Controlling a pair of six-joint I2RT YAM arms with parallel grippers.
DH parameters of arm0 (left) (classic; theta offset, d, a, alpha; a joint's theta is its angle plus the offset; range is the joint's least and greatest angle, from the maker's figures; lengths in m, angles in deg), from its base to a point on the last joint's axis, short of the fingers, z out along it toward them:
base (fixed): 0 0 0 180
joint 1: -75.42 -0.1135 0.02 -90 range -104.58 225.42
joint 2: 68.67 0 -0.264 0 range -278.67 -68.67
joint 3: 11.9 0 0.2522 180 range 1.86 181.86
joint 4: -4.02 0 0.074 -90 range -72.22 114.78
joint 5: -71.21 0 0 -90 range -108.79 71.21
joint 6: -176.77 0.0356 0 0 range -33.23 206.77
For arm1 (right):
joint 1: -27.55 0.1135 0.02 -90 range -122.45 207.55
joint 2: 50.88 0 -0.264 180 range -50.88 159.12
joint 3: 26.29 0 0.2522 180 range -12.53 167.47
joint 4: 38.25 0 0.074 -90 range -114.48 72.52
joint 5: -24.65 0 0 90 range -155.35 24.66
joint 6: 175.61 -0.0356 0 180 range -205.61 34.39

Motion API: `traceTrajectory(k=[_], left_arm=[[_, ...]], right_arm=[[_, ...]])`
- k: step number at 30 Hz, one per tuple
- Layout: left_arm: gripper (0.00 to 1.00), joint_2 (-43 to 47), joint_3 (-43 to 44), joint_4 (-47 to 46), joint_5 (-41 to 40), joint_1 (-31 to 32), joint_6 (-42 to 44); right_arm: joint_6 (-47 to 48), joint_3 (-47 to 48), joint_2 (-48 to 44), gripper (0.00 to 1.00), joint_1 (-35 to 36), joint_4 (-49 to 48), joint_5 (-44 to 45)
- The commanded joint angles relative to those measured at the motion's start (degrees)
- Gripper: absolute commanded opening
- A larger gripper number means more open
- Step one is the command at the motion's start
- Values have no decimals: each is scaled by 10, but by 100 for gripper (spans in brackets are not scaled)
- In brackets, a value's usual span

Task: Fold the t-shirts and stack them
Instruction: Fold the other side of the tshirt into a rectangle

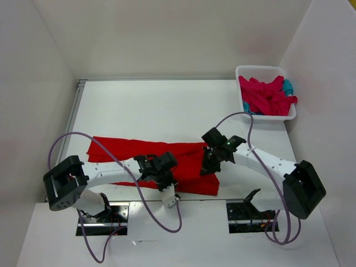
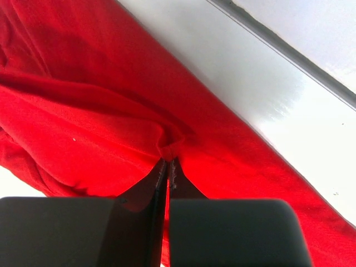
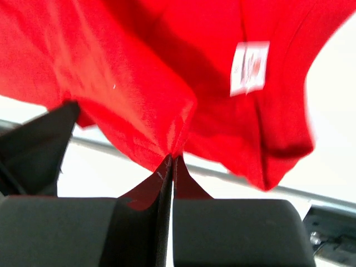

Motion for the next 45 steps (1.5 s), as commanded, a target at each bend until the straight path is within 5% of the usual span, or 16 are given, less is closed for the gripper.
traceTrajectory(k=[1,13,15,19,29,45], left_arm=[[2,13,-10,-6,17,-2,11],[2,7,-15,-12,6,-12,33],[2,7,-20,-17,1,-12,33],[2,7,-25,-17,-4,-12,33],[3,7,-36,-33,-29,-18,28],[9,13,-41,-49,-23,-18,28]], right_arm=[[-35,-26,-26,0,20,47,-7],[-97,-61,-63,0,62,30,-33],[-97,-53,-48,38,62,24,-21],[-67,21,-18,49,62,24,30],[20,74,33,49,-98,-31,81],[61,135,193,49,-114,-103,106]])
